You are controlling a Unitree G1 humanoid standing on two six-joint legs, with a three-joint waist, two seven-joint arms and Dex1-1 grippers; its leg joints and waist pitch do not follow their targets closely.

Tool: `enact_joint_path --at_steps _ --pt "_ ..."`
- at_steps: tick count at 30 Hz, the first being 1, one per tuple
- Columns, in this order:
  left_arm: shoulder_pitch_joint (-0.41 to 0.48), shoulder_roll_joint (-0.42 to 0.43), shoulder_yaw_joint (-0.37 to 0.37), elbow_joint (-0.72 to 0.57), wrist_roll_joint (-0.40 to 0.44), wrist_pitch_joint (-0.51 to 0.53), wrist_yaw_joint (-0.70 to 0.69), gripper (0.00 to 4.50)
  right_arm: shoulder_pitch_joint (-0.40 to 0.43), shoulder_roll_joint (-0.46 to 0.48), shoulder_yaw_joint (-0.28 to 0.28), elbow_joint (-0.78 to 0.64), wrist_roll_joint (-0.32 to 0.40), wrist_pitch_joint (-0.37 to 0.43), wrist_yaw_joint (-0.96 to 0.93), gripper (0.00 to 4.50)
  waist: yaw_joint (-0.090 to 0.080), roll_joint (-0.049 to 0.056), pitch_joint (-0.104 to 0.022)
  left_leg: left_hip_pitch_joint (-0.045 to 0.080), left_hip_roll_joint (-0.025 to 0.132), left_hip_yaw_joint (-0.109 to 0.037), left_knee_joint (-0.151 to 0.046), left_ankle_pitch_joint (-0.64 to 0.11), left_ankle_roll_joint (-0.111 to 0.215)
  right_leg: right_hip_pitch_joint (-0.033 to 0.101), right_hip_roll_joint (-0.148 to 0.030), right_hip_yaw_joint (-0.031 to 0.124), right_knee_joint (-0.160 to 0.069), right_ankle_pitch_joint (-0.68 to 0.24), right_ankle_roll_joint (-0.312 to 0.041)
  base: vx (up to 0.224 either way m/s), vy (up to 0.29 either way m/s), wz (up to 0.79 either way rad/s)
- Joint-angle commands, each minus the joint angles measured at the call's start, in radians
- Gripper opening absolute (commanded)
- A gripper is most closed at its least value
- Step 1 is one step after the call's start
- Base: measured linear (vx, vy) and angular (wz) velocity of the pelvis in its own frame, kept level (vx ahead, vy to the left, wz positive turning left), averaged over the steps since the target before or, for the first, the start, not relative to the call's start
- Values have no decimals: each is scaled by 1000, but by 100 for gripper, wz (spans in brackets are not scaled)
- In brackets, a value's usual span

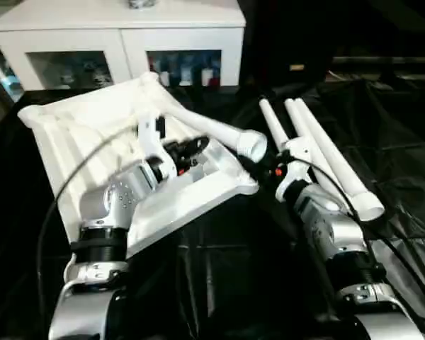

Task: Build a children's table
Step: Insert table leg to table base

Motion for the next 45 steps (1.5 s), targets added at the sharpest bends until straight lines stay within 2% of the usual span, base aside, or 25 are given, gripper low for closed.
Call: enact_joint_path --at_steps 1,2,4,5,9,14,16,19,21,22,25,26,28,30,33,37,39,45 --pt "-30 -22 33 30 -33 28 66 213 3 2 -7 -32 16 9 7 210 5 -7 -89 24 32 -19 -60 -173 95 54 -48 35 -67 -109 -236 0 0 0" --pt "-48 -50 68 60 -63 36 110 222 3 4 -9 -41 20 11 8 202 7 -6 -90 24 32 -19 -59 -169 98 55 -50 35 -68 -111 -236 0 0 0" --pt "-57 -59 84 71 -78 43 129 234 3 4 -10 -45 22 13 7 179 9 -5 -89 24 31 -19 -58 -169 100 55 -49 34 -69 -112 -238 0 0 0" --pt "-81 -85 140 92 -147 38 151 253 5 4 -9 -51 24 16 6 168 10 -7 -90 23 31 -20 -57 -171 101 56 -50 33 -69 -118 -240 0 0 0" --pt "-127 -117 231 133 -257 51 182 274 11 1 -4 -58 22 20 7 138 10 -10 -88 24 28 -19 -57 -182 101 56 -48 32 -72 -139 -238 0 0 0" --pt "-163 -130 287 196 -299 59 200 314 33 -2 10 -70 14 24 7 94 15 -13 -89 23 29 -20 -56 -160 112 56 -48 32 -72 -134 -223 0 0 0" --pt "-168 -132 285 224 -297 53 204 317 38 -1 12 -70 13 24 8 91 15 -14 -89 22 28 -20 -56 -157 114 57 -48 32 -72 -131 -223 0 0 0" --pt "-169 -141 244 298 -253 30 219 353 44 -1 18 -72 11 25 9 57 20 -10 -89 24 30 -20 -56 -157 115 56 -49 33 -73 -135 -214 0 0 0" --pt "-171 -143 233 327 -235 13 228 357 45 -1 21 -74 9 27 10 46 23 -10 -89 25 30 -21 -57 -165 112 55 -49 32 -76 -147 -208 0 0 0" --pt "-182 -147 234 393 -221 -12 251 362 48 -2 27 -82 6 30 10 37 24 -8 -88 26 30 -22 -58 -173 106 55 -47 33 -77 -148 -199 0 0 0" --pt "-193 -158 261 419 -244 -32 248 366 49 -2 29 -85 6 31 11 24 26 -8 -90 25 32 -23 -59 -175 97 58 -51 32 -75 -136 -207 0 0 0" --pt "-210 -167 298 440 -287 -51 229 368 50 -3 32 -89 7 32 13 4 25 -9 -88 26 31 -23 -60 -189 95 56 -51 32 -76 -146 -211 0 0 0" --pt "-235 -169 349 473 -341 -69 215 368 52 -5 35 -90 5 32 16 4 27 -9 -86 27 30 -22 -60 -208 85 56 -53 32 -80 -174 -216 0 0 0" --pt "-251 -163 360 500 -353 -89 200 368 54 -7 39 -88 0 30 18 4 26 -8 -87 29 32 -24 -62 -215 82 55 -52 32 -79 -173 -213 0 0 0" --pt "-266 -149 352 543 -337 -114 189 368 60 -9 45 -94 -2 30 19 4 26 -4 -87 28 32 -24 -62 -210 83 56 -53 33 -77 -159 -209 0 0 0" --pt "-252 -131 259 516 -250 -130 135 368 70 -11 51 -113 -1 35 22 4 27 -6 -89 28 34 -24 -61 -191 93 57 -54 34 -74 -121 -214 0 0 0" --pt "-241 -113 171 490 -178 -153 82 368 72 -14 57 -118 -9 29 22 4 27 -5 -88 27 36 -25 -63 -196 96 58 -55 33 -74 -125 -218 0 0 0" --pt "-241 -68 84 510 -78 -223 67 368 72 -19 69 -132 -31 16 0 4 26 -4 -88 28 34 -25 -64 -206 80 58 -54 34 -75 -139 -212 0 0 0"
